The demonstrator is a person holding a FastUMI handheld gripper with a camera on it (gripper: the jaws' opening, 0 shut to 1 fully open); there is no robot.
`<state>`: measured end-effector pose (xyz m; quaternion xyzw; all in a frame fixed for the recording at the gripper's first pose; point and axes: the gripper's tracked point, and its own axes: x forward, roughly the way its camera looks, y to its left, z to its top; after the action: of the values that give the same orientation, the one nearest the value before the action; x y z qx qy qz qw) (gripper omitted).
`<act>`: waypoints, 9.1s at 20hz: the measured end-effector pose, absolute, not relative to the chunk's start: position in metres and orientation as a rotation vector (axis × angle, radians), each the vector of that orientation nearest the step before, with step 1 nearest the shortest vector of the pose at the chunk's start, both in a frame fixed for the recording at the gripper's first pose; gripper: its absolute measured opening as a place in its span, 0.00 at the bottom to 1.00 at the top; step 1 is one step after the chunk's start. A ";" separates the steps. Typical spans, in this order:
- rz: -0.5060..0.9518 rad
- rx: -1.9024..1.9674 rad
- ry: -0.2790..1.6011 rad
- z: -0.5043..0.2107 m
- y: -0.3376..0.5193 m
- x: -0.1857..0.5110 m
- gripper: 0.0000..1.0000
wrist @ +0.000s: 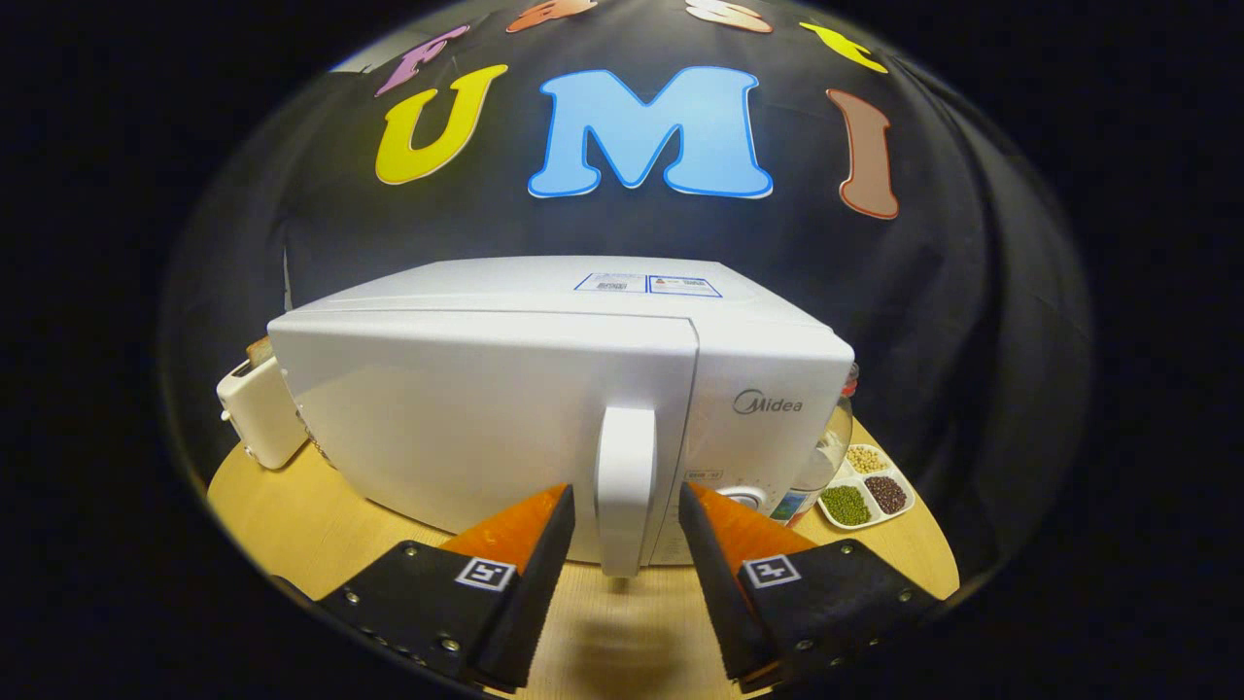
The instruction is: Open the microwave, put the food inside, and close the microwave door.
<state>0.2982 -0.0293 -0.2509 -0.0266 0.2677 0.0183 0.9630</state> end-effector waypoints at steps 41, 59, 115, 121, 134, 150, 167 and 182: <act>0.187 -0.012 0.586 -0.242 0.130 0.073 0.11; 0.505 0.131 0.505 -0.159 0.165 -0.041 0.99; 0.294 0.873 0.795 -0.198 -0.015 0.048 0.29; 0.335 0.916 0.739 -0.190 0.028 0.115 0.29; 0.323 1.017 0.673 -0.239 0.079 0.235 0.29; 0.192 1.039 0.412 -0.285 0.115 0.364 0.29; 0.061 0.718 0.486 -0.278 0.064 0.342 0.97; 0.295 0.403 0.322 -0.135 0.100 0.151 0.97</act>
<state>0.1508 0.1001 -0.1351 0.1984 0.1584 0.1454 0.9562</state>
